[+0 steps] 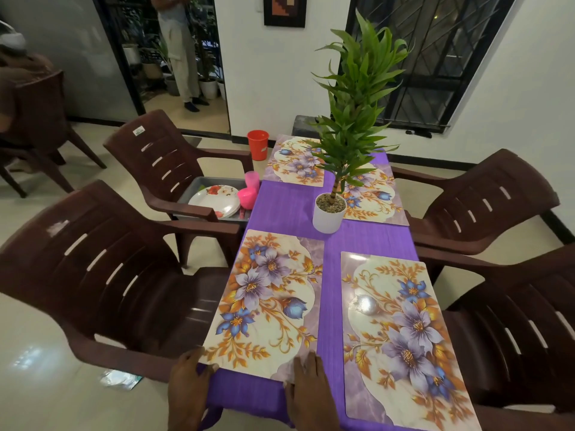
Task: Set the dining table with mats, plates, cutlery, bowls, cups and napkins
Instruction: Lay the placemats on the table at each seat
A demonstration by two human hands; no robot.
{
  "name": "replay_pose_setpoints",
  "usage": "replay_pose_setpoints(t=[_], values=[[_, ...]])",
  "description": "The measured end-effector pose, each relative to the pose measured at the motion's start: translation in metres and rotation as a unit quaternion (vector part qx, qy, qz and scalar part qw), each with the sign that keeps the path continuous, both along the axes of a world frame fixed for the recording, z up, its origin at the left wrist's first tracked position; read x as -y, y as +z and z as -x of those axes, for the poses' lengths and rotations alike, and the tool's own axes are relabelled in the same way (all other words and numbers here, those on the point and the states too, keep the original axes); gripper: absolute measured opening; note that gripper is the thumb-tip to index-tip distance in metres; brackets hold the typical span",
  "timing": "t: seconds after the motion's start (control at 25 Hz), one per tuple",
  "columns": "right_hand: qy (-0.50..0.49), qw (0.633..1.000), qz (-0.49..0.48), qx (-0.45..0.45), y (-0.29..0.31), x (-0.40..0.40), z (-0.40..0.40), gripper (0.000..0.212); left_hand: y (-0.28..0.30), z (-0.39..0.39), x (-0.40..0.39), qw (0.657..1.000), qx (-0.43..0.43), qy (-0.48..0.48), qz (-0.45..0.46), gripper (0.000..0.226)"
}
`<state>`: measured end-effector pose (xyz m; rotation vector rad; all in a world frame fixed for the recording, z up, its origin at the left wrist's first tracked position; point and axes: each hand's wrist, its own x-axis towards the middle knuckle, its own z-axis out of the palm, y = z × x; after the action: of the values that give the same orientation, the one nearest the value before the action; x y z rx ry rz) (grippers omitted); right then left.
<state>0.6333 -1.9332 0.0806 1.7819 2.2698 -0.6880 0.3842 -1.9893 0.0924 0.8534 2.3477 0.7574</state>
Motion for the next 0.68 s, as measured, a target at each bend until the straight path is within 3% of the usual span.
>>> replay_pose_setpoints(t=[0.08,0.24,0.68], values=[[0.011,1.000,-0.013,-0.007,0.016,-0.013,0.008,0.066,0.001,0.006,-0.015,1.000,0.006,-0.012,-0.003,0.048],[0.007,0.999,-0.006,-0.048,0.023,-0.037,0.008,0.063,-0.005,0.012,-0.036,1.000,0.017,-0.009,0.008,0.054],[0.004,0.999,-0.016,-0.047,0.009,-0.041,0.008,0.067,-0.007,0.014,-0.032,0.998,0.066,-0.020,0.000,0.064]])
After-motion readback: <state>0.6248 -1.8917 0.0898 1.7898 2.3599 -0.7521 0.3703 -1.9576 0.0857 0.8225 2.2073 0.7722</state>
